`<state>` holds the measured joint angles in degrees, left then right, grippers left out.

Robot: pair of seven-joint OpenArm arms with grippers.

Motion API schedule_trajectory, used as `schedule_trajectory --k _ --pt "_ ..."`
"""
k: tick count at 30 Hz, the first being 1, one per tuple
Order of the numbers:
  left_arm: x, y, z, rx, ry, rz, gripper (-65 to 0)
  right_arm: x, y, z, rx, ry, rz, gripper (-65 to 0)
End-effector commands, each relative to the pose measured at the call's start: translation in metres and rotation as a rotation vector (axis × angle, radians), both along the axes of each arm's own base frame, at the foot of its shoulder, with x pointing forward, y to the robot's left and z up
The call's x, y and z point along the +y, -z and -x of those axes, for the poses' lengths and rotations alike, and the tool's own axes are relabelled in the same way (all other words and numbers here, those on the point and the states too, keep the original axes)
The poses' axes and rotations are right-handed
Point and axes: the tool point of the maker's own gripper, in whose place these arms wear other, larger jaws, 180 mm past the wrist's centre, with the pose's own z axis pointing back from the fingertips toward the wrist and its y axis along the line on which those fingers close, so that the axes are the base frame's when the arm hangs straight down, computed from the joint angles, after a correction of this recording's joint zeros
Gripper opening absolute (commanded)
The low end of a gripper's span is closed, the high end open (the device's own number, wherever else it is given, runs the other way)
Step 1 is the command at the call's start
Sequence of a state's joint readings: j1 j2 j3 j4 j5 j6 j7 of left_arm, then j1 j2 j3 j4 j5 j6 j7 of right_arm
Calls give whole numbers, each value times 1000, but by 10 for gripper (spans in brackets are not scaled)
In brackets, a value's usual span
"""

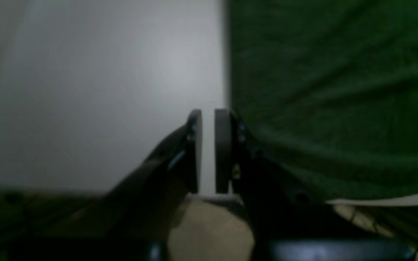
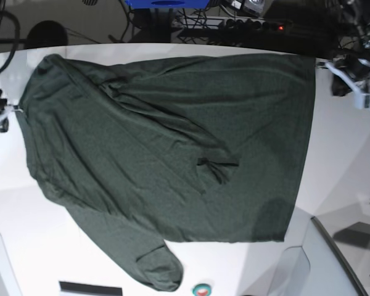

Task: Layout the t-shirt on the table in an organized manner, then fold the t-shirt properly
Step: 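Release the shirt and move both grippers away from it, then grasp the shirt's shoulder corners with both grippers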

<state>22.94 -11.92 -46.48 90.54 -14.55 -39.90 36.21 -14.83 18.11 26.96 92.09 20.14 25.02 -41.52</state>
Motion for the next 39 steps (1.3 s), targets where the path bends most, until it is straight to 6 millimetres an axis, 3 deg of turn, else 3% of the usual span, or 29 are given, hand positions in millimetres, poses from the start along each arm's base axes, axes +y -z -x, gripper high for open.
schedule_trajectory --k 1,4,6,9,11,15,20,31,39 --pt "8 -9 7 -3 -11 -7 -576 1 -6 3 -27 -15 -18 -407" --pt "8 -8 24 -2 -43 43 -546 5 -1 25 -16 -36 -94 -255" --pt "5 -5 34 7 -49 68 -434 4 4 42 -13 -6 -163 -186" --pt "1 -1 40 6 -65 106 -216 -8 10 58 -27 112 -221 -171" --pt "-1 5 46 13 -85 134 -156 -8 14 61 -19 120 -228 -171" --pt "-4 30 61 57 -145 200 -156 -9 17 64 -9 125 -233 -171" --pt "-6 52 61 1 -225 276 -156 -9 17 64 -9 125 -232 -171" --pt "-16 35 44 -56 -186 251 -156 -9 18 64 -4 122 -230 -171" --pt "-22 48 25 -65 -194 301 -156 -9 17 64 -6 122 -229 -171"
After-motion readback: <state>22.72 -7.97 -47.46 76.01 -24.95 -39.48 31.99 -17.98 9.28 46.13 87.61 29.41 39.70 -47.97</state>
